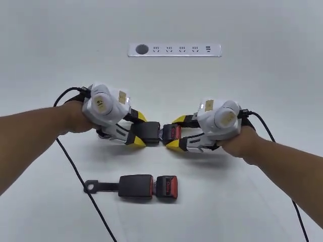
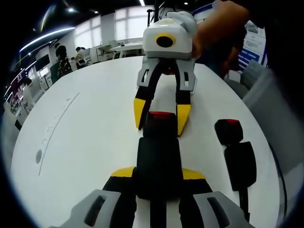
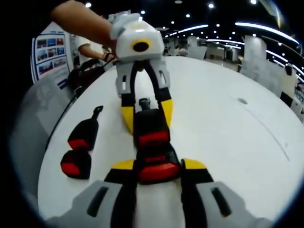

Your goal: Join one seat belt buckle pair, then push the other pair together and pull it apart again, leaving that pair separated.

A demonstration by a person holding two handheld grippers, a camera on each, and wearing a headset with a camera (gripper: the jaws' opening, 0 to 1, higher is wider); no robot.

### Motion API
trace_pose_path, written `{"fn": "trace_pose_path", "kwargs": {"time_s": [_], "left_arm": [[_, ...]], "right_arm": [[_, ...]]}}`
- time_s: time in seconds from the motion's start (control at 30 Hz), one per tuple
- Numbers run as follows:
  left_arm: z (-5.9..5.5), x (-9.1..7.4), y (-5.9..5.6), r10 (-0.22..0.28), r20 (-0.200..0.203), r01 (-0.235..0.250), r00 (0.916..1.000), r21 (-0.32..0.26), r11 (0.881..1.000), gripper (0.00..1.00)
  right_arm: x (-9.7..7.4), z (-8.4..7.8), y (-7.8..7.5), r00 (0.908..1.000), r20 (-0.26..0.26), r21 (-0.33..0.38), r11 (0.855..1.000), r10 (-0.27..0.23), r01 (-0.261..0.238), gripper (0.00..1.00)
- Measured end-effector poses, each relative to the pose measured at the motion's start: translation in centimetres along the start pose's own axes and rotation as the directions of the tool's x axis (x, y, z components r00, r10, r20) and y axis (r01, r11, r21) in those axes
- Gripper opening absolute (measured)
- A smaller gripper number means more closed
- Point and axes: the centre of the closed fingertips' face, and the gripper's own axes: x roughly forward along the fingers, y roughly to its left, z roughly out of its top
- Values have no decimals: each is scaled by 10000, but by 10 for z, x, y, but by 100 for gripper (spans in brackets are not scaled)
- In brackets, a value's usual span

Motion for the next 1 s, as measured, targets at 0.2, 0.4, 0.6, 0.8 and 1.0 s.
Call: {"fn": "trace_pose_path", "kwargs": {"time_s": [0.2,0.4,0.6,0.8,1.0], "left_arm": [[0,0,0,2,-70,-2,10000,-20,10000,34],[0,0,0,24,-73,-24,10000,-63,10000,34],[0,0,0,19,16,-19,10000,-100,9999,34],[0,0,0,-7,50,7,10000,-84,10000,34],[0,0,0,-7,81,7,10000,-104,9999,34]], "right_arm": [[-1,-1,1,10000,-63,20,10000,-14,15,35],[-6,-4,0,9999,-116,-9,10000,-52,52,35],[-12,-9,-1,9998,-196,17,10000,-52,52,35],[-15,-11,-2,9997,-233,-40,9999,91,-92,35],[-24,-18,-3,9997,-214,18,10000,83,-82,35]]}}
